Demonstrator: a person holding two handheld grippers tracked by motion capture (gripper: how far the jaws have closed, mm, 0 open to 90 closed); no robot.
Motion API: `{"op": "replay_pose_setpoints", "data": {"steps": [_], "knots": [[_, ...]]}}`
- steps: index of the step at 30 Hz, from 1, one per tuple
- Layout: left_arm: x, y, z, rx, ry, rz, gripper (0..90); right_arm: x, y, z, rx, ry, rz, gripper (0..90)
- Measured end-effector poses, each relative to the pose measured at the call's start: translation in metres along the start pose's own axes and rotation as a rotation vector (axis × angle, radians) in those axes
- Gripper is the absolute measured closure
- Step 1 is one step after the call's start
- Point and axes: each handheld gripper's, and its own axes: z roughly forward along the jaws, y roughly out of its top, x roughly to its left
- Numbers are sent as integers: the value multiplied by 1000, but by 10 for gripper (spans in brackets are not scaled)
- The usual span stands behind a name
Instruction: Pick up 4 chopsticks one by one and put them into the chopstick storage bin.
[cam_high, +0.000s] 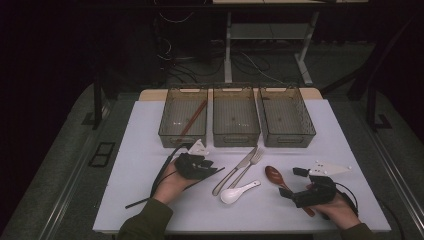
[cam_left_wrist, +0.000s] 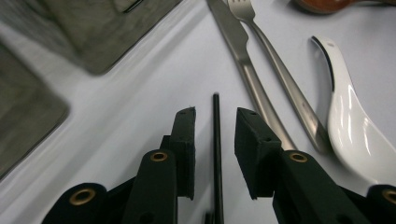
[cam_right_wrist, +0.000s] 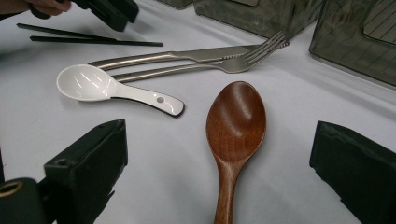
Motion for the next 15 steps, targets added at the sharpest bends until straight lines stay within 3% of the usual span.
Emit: {"op": "replay_pose_setpoints", "data": {"steps": [7, 15], "knots": [[-2, -24, -27, 19, 45, -2, 668, 0, 0, 0, 1, 0, -1, 41], [-5, -55, -54, -5, 61, -57, 711, 0, 0, 1, 0, 1, 0, 40]]}}
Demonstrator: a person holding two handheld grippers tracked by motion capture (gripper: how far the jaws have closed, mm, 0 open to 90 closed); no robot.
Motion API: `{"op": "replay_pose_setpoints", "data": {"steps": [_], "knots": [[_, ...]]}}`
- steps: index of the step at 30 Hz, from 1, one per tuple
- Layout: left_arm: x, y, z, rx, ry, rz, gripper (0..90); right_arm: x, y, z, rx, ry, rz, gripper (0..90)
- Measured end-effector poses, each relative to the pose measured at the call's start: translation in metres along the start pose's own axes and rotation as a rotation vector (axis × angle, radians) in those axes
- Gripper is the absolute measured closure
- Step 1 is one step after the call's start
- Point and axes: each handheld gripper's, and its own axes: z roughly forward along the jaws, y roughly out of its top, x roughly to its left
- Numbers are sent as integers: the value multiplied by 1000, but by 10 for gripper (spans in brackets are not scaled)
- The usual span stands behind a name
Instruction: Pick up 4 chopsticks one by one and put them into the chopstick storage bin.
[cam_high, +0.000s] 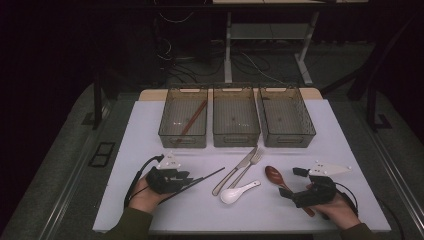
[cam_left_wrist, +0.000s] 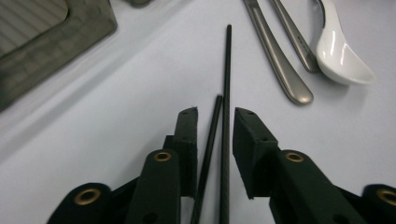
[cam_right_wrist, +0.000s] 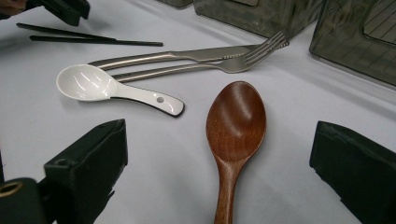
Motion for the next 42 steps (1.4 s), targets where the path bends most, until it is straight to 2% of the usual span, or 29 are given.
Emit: {"op": "replay_pose_setpoints", "data": {"steps": [2, 6, 7, 14, 22, 27, 36, 42], "knots": [[-3, -5, 0, -14, -4, -31, 730, 0, 0, 0, -2, 0, -1, 41], [-7, -11, 4, 24, -18, -12, 749, 0, 0, 0, -1, -1, -2, 40], [-7, -11, 4, 39, -8, -5, 753, 0, 0, 0, -1, -1, -1, 41], [-5, -14, 9, 74, -13, -2, 782, 0, 0, 0, -1, 0, -1, 41], [-7, -14, 11, 76, 8, 22, 823, 0, 0, 0, -2, -3, -4, 41], [-7, -14, 11, 74, 3, 27, 848, 1, 0, 0, 0, 0, -7, 41], [-5, -15, 10, 67, -12, 10, 851, 1, 0, 0, -2, 0, -10, 40], [-7, -11, 6, 37, -26, 11, 851, 3, 1, -1, -3, 2, -12, 40]]}}
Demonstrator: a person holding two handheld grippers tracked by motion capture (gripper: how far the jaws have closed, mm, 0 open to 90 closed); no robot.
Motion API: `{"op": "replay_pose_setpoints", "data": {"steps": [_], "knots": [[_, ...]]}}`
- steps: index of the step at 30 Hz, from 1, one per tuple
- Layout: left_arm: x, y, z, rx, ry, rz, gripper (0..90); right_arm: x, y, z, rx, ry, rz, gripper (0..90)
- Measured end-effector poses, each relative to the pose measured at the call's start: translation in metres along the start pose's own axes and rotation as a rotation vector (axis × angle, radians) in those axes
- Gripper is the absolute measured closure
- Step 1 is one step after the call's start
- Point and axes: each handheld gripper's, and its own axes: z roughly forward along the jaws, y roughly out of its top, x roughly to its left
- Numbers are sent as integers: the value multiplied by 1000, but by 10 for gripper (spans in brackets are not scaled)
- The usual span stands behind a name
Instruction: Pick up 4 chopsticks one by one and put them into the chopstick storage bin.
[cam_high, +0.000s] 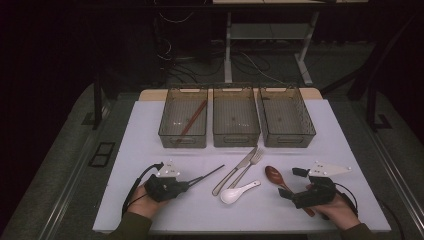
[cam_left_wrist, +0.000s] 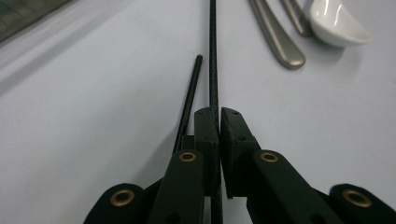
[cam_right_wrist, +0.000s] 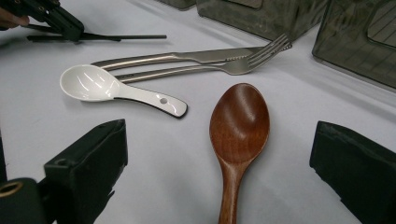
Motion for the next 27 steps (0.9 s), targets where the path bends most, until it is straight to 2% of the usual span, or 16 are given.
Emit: {"op": "replay_pose_setpoints", "data": {"steps": [6, 13, 21, 27], "knots": [[-1, 4, -4, -23, 3, 3, 851, 1, 0, 2, 2, 6, 0, 40], [0, 11, -8, -54, -17, 0, 851, 2, 0, 5, 12, 10, -8, 40], [4, 20, -11, -58, -19, 21, 851, 4, -1, 4, 14, 7, -18, 40], [6, 28, -12, -83, -27, 29, 851, 3, 0, 3, 0, 11, -5, 40]]}}
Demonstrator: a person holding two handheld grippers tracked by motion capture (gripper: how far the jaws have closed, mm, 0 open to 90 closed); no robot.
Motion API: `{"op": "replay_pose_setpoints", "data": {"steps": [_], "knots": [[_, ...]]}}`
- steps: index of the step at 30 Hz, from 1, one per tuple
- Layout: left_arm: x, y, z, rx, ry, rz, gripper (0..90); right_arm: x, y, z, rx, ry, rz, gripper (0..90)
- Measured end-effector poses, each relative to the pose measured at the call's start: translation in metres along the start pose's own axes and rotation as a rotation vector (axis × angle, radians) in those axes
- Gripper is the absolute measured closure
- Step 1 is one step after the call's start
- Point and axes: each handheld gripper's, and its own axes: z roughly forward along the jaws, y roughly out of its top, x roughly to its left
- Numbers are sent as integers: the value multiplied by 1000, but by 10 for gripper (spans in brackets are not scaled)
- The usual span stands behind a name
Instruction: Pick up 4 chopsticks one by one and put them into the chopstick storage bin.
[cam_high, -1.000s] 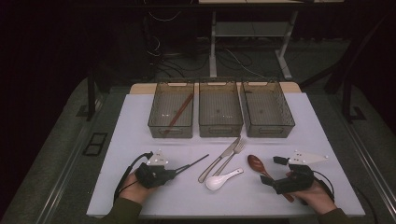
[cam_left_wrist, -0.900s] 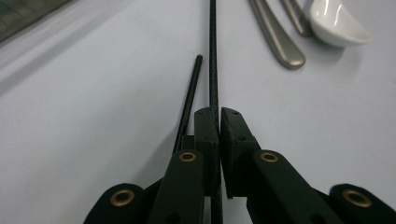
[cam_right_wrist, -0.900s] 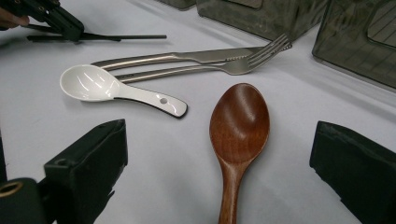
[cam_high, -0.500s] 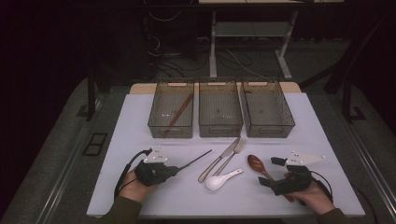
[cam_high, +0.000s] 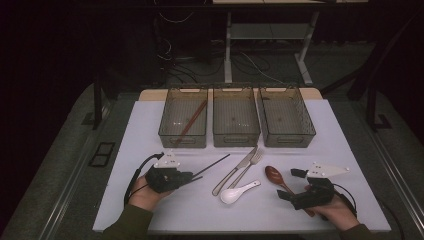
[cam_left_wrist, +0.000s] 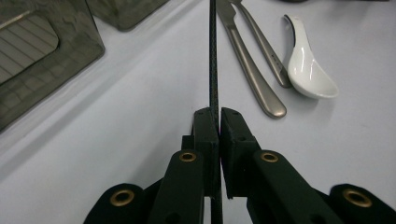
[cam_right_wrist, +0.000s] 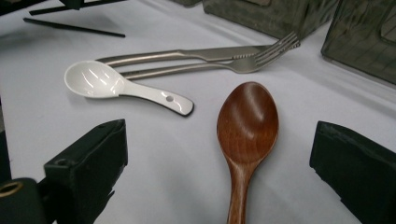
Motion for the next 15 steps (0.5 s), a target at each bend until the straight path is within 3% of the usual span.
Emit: {"op": "replay_pose_setpoints", "data": {"steps": [15], "knots": [[5, 16, 0, -45, 3, 22, 850, -3, 1, 4, 10, -4, 0, 40]]}}
